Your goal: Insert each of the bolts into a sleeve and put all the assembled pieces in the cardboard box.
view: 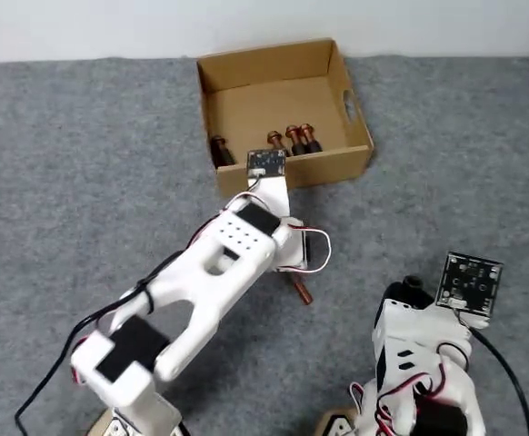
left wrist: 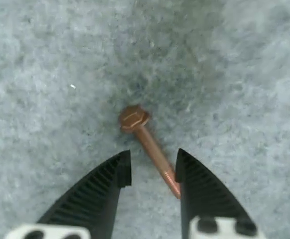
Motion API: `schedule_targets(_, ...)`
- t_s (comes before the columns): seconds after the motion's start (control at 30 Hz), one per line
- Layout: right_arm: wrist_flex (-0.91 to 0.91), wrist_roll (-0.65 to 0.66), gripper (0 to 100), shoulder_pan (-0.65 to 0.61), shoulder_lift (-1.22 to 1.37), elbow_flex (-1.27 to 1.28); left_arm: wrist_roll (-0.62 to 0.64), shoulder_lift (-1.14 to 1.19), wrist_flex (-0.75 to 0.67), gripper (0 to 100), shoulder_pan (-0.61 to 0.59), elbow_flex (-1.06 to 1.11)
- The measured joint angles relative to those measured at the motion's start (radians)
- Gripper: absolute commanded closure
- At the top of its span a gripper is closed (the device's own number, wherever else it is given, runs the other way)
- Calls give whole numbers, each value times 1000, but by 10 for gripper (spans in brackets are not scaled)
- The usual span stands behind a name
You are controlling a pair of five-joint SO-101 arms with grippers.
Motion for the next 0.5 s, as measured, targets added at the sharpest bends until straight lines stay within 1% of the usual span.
schedule_targets(0.1,0,0,990,0,0,0,0,74,21,842,-2,-48)
schedule_targets(0.37,0,0,990,0,0,0,0,250,41,845,-60,-201)
schedule_targets(0.5,0,0,990,0,0,0,3,336,127,845,-58,-298)
